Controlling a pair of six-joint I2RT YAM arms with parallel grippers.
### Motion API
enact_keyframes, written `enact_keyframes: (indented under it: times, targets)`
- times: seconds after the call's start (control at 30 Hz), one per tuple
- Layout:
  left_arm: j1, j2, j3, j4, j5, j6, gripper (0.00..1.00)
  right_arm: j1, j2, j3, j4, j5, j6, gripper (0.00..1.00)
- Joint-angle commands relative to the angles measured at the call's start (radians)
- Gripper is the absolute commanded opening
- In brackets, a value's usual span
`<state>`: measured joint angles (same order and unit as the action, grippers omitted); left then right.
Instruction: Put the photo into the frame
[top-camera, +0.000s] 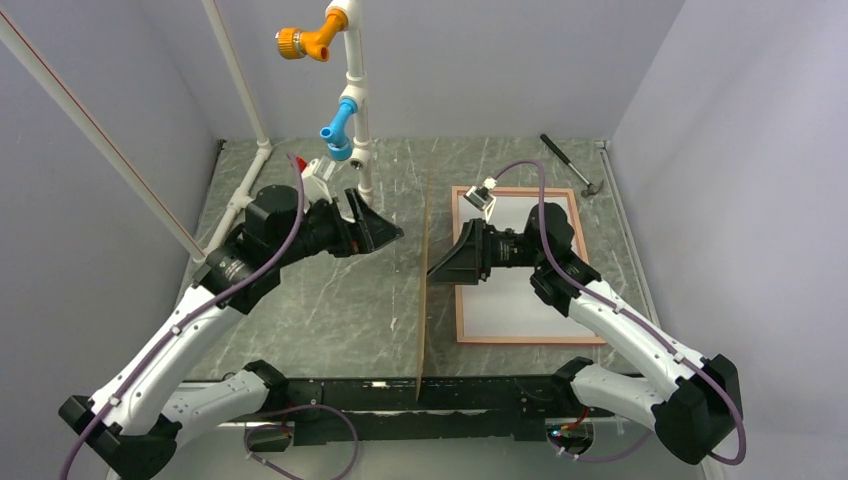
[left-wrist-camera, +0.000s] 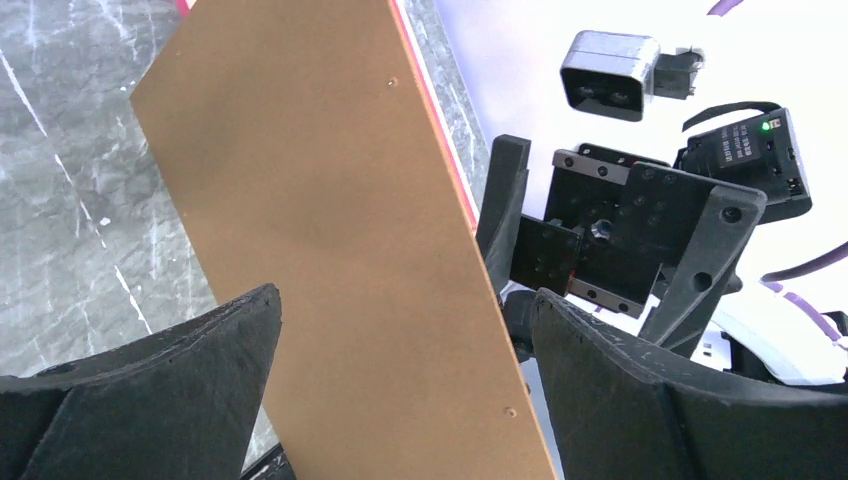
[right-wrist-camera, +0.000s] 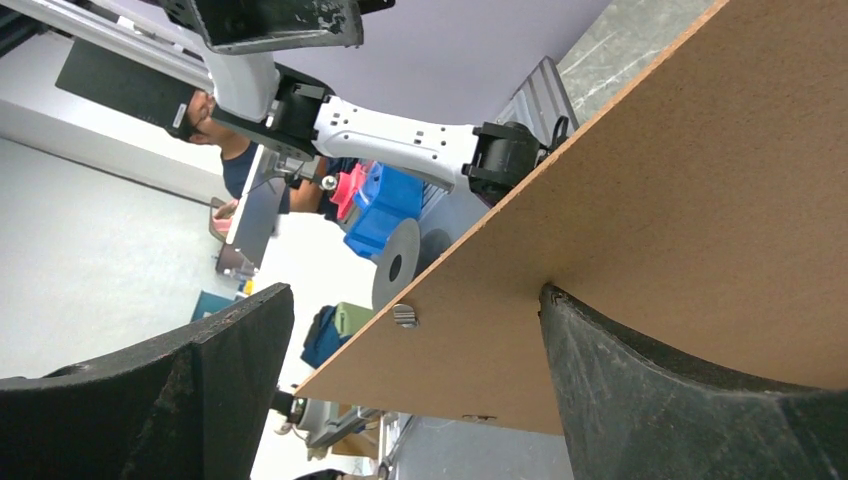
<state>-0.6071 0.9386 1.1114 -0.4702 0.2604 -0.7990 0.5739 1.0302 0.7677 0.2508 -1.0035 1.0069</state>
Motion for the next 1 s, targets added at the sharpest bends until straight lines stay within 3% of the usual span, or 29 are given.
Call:
enact_keyframes:
  times: [0.0, 0.4, 0.6, 0.73, 0.97]
  targets:
    - [0.004, 0.064, 0.083, -0.067, 0.063, 0.048, 0.98, 0.013, 0.009, 0.026, 0.09, 0.009, 0.007, 0.95]
    - [0.006, 0.106, 0.068, -0.092, 0.092, 0.042, 0.96, 0.077, 0.084, 0.034, 0.123, 0.039, 0.009, 0.95]
    - [0.005, 0.11, 0.052, -0.084, 0.107, 0.051, 0.94, 0.075, 0.077, 0.047, 0.032, 0.057, -0.049, 0.95]
    - [0.004, 0.126, 0.064, -0.146, 0.076, 0.078, 0.88, 0.074, 0.07, 0.06, -0.062, 0.086, -0.105, 0.95]
    - [0.004, 0.121, 0.084, -0.253, -0.013, 0.128, 0.68, 0.053, 0.058, 0.1, -0.301, 0.159, -0.251, 0.94]
